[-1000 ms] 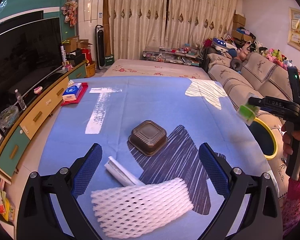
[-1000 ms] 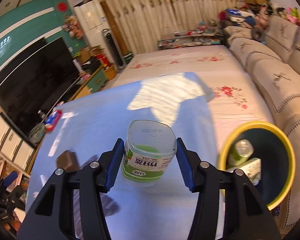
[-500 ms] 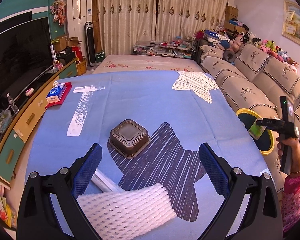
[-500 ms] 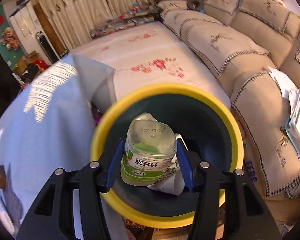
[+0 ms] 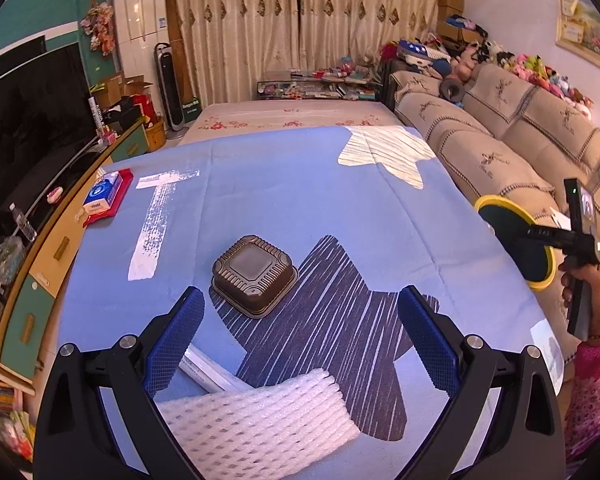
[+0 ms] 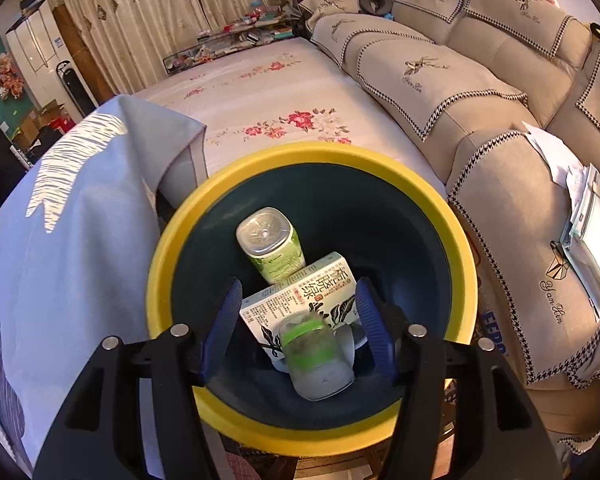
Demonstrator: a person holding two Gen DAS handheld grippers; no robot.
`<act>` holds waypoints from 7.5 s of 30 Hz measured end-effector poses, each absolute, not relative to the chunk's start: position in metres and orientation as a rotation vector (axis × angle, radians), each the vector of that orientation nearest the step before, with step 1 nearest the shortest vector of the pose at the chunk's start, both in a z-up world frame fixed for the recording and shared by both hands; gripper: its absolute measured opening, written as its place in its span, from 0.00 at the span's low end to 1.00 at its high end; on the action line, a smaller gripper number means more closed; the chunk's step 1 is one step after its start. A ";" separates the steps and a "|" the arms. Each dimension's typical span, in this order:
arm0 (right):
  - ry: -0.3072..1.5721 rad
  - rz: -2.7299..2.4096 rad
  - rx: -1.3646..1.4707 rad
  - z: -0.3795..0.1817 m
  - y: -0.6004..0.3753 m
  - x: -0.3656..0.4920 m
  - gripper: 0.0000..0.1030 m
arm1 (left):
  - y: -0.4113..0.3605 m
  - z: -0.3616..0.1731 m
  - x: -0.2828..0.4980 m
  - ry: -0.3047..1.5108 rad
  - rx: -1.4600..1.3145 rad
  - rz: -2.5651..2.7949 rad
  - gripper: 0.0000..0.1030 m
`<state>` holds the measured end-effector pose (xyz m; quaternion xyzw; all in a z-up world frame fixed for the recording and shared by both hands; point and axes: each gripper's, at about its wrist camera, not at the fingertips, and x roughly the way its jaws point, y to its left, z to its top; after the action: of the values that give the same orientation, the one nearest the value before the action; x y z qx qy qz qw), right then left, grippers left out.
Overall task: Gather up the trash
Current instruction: 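Open the right gripper over the yellow bin to drop the jar, then grasp the brown square plastic container with the left gripper, then lift the container and carry it over the yellow bin with the left gripper, then open the left gripper to drop the container into the bin, then move both tools back over the remaining trash on the table, then grasp the white paper strip with the right gripper and lift it, then carry the paper strip over the yellow bin with the right gripper, then open the right gripper to drop the strip into the bin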
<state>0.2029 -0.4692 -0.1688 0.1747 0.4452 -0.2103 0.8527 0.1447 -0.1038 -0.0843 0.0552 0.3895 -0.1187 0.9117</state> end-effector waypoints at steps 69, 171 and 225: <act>0.786 -0.512 0.431 -0.132 -0.497 0.059 0.61 | -0.378 -0.094 0.215 0.959 0.569 -0.864 0.59; 0.940 0.522 -0.019 -0.082 -0.035 0.274 0.10 | 0.059 -0.044 0.043 0.606 -0.166 0.038 0.95; 0.822 -0.481 0.273 -0.145 -0.483 0.220 0.21 | -0.052 -0.095 0.120 0.818 -0.019 -0.195 0.95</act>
<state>0.2198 -0.4834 -0.1454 0.1308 0.3946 -0.2309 0.8797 0.1198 -0.0524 -0.0949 -0.0090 0.3972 -0.0947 0.9128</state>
